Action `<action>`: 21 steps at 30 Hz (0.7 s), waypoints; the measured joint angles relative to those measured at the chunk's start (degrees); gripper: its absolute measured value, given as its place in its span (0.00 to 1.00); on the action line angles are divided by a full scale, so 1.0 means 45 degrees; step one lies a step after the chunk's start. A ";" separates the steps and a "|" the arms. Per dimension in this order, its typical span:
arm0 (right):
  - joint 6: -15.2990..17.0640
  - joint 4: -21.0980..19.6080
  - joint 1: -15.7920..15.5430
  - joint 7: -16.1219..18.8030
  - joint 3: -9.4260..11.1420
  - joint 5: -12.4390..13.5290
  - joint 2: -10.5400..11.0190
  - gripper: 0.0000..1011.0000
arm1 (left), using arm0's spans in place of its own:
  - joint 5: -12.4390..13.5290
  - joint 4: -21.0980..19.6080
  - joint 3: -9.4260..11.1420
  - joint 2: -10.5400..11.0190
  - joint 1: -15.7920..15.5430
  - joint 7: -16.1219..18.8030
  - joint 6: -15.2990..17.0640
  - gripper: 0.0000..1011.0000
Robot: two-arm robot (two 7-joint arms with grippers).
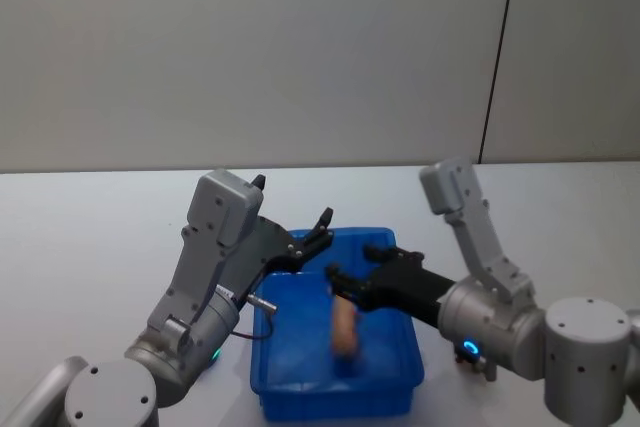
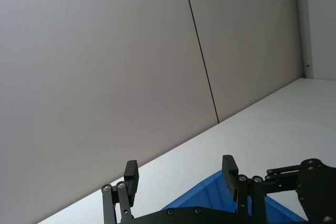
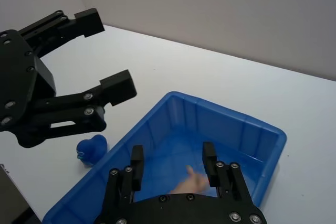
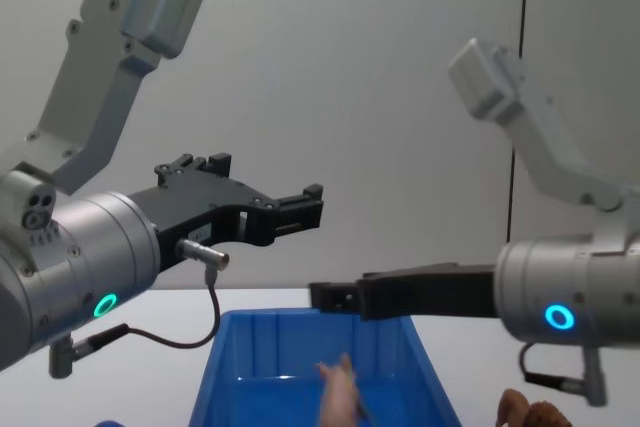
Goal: Pick up the two dolls from the table and place them into the box.
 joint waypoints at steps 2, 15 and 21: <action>0.0018 0.0108 0.0075 0.0082 -0.0075 -0.0071 -0.0074 0.67 | 0.0000 0.0000 0.0000 0.0000 0.0000 0.0000 0.0000 0.99; -0.0190 -0.0450 -0.0312 -0.0401 -0.0203 -0.0311 0.0120 0.99 | 0.0000 0.0001 0.0000 0.0000 0.0000 0.0000 0.0000 0.99; -0.0379 -0.1419 -0.1089 -0.1068 -0.0096 -0.0240 0.0639 0.99 | 0.0000 0.0001 0.0000 0.0000 0.0000 0.0000 0.0000 0.99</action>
